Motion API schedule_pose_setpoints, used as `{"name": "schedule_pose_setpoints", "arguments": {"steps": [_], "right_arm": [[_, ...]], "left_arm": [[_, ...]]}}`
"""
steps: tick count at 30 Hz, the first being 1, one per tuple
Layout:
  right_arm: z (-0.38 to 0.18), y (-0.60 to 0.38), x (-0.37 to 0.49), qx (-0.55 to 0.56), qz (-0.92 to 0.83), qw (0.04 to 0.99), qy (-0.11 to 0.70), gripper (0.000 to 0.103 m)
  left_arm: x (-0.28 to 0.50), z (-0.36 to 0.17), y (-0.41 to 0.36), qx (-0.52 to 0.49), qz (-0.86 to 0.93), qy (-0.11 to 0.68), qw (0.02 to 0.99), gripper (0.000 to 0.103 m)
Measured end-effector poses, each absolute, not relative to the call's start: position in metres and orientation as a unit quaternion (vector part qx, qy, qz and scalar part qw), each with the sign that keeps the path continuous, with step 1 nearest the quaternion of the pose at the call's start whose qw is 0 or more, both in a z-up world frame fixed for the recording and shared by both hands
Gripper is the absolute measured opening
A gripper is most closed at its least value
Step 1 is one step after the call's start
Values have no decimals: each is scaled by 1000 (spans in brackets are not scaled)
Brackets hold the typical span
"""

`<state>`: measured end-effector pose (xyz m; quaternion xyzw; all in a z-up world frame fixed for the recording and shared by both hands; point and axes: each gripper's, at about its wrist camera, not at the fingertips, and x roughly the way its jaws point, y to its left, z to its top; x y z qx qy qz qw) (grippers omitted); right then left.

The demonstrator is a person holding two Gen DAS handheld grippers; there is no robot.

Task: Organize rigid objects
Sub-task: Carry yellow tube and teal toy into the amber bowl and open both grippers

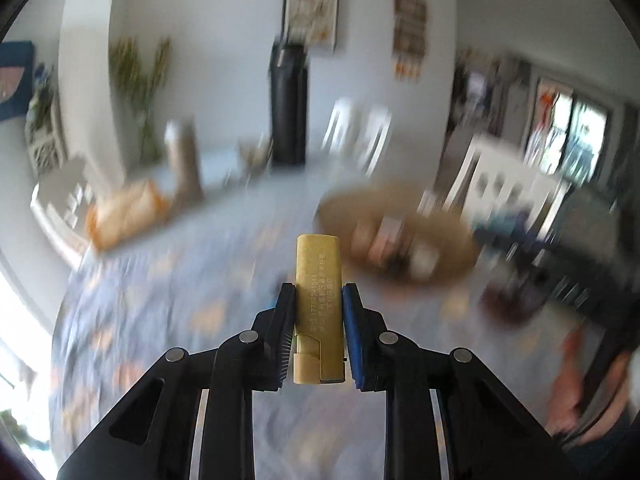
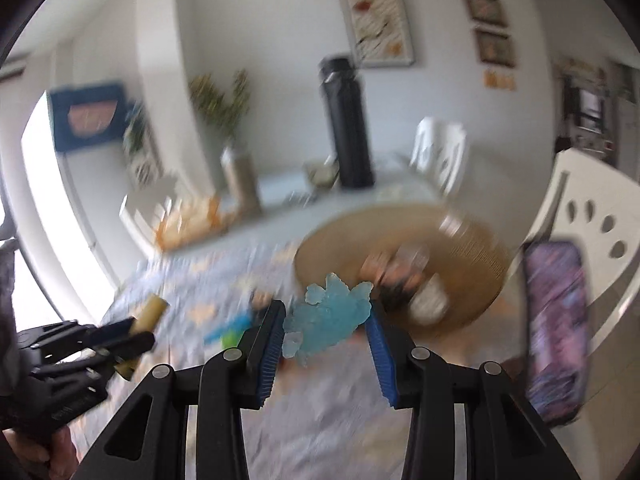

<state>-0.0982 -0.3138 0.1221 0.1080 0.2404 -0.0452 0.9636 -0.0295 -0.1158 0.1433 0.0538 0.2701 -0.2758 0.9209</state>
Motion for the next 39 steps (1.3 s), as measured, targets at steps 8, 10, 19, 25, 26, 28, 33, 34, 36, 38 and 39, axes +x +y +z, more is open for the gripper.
{"name": "schedule_pose_setpoints", "arguments": {"steps": [8,10,19,25,26,28,33,34,36,38,39], "right_arm": [[127,-348,-51,155,-91,942,283,40],[107,-352,-37,164,-98,930,315,40],[81,-372,-20,195,-124,903,363,55],[118,-357,-48,153,-122,934,299,65],[123,-350,-51,145,-115,938,293,65],[130,-332,-55,126,-88,945,288,70],[122,-283,-62,87,-36,953,287,77],[115,-272,-61,76,-25,953,292,77],[95,-251,-58,63,-6,951,303,77],[73,-234,-53,48,10,952,303,77],[60,-227,-51,40,19,954,296,77]], "left_arm": [[36,146,-180,6,-357,278,892,20],[60,117,-198,1,-366,316,875,20],[62,100,-198,-38,-386,322,864,80],[30,143,-135,-62,-367,254,893,84],[25,148,-125,-61,-358,248,898,85],[17,153,-106,-55,-337,241,909,87],[-3,134,-52,-46,-264,228,936,90],[-4,122,-42,-45,-248,240,937,92],[0,102,-29,-44,-228,263,936,92],[6,70,-17,-33,-194,291,936,92],[9,54,-15,-26,-184,307,934,92]]}}
